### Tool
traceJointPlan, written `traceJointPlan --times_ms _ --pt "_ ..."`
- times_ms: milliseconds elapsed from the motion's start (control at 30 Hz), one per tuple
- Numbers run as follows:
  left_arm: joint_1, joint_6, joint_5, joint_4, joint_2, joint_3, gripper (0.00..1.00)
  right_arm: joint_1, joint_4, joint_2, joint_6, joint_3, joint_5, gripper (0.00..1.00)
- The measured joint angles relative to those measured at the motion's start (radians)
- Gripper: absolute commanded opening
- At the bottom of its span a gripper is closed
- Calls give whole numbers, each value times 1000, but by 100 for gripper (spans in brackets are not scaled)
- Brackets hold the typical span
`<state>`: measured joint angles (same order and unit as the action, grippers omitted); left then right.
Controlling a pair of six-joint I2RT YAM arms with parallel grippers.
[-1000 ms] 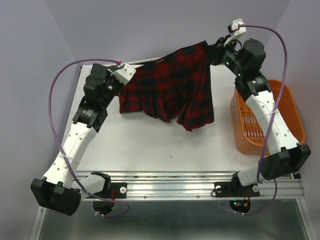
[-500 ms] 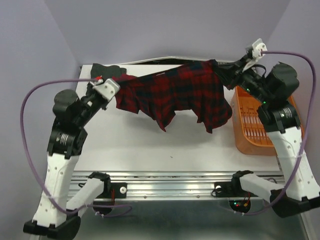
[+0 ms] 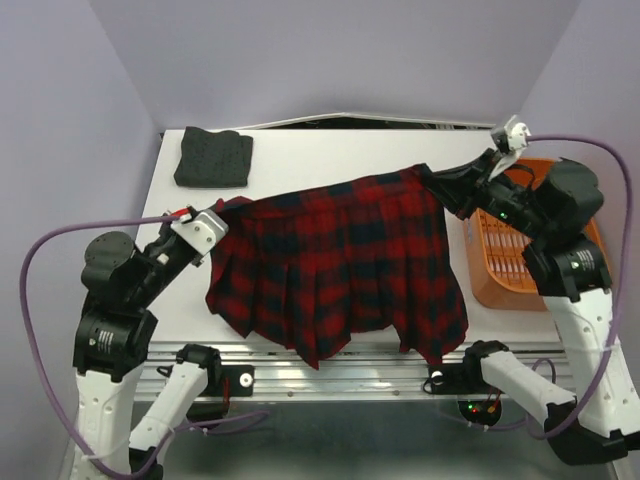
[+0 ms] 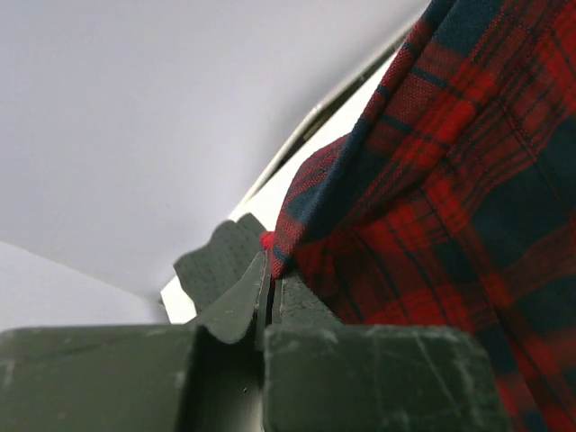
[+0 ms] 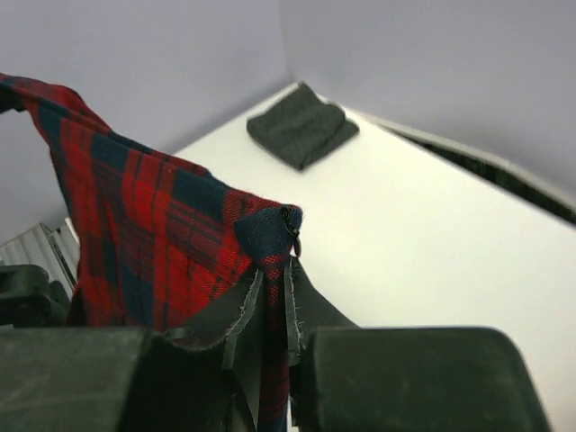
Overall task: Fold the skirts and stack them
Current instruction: Flatten the skirt out
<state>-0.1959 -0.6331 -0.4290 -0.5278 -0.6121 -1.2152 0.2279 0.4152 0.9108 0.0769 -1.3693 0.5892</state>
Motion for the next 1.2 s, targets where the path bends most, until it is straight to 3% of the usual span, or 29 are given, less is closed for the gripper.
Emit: traceJointPlan --times_ms 200,333,433,533,567,600,633,667,700,767,867,1067,1200 --pt "8 -24 30 63 -150 137 0 -1 -69 191 -3 147 -114 1" --pt "8 -48 66 184 -385 189 0 -12 -152 406 -11 198 -188 1" --pt "11 -58 97 295 -675 177 1 -20 -218 586 -24 184 -249 1" --pt "13 -58 113 333 -971 82 7 -24 -256 826 -39 72 -309 15" --pt "14 -56 117 336 -1053 34 10 -24 -258 896 -43 21 -327 29" --pt "14 -48 125 335 -1142 -41 19 -24 -267 976 -49 -55 -354 62" --pt "16 -40 136 341 -1222 -116 25 -25 -267 1023 -53 -69 -357 63" --pt "19 -35 142 347 -1283 -171 42 -27 -265 1073 -47 -103 -373 80" --pt "21 -20 151 336 -1339 -245 53 -31 -250 1121 -60 -157 -390 88" --pt "29 8 166 344 -1404 -344 98 -37 -233 1188 -50 -229 -420 100" --pt "35 44 177 348 -1416 -406 98 -52 -213 1237 -49 -339 -461 99" --pt "48 77 206 320 -1252 -361 95 -65 -157 1144 -88 -341 -424 86" --pt "71 104 177 215 -1011 -204 82 -63 -48 1009 -142 -263 -333 62"
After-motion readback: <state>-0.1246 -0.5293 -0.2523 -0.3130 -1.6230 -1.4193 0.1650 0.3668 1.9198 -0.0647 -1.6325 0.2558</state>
